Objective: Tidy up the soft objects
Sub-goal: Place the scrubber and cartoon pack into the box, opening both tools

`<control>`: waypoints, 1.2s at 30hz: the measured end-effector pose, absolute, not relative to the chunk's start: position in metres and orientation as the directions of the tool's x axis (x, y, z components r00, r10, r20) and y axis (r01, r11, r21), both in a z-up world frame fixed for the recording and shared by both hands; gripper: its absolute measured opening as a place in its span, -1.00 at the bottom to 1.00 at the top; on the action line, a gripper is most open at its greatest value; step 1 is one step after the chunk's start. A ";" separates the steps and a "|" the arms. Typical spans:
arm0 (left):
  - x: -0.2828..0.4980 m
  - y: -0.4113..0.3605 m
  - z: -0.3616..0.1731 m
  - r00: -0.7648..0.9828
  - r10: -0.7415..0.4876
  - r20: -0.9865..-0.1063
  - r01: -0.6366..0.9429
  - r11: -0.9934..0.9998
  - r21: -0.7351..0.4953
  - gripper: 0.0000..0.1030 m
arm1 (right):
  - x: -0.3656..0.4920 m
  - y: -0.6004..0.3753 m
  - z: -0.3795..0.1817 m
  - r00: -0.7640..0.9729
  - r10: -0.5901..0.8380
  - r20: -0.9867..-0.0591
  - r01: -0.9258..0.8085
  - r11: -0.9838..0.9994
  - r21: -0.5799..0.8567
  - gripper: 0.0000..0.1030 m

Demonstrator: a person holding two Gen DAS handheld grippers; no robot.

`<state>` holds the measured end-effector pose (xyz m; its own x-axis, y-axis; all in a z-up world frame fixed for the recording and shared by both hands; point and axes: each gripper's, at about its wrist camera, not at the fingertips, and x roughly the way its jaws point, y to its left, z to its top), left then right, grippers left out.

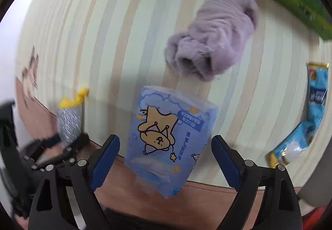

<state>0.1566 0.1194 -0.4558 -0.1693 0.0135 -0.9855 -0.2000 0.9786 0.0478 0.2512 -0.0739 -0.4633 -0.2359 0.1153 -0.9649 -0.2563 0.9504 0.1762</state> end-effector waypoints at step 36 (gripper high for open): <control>0.484 0.031 -0.319 -0.058 -0.293 -0.954 -0.097 0.953 -0.286 -0.05 | 0.461 -0.153 -0.308 0.028 0.375 -0.927 -0.021 0.927 0.375 -0.03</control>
<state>0.4837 0.0311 -0.3187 -0.0582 -0.2926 -0.9545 -0.0968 0.9532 -0.2863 0.4607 -0.1532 -0.3082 0.0280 0.3752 -0.9265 -0.0213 0.9269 0.3747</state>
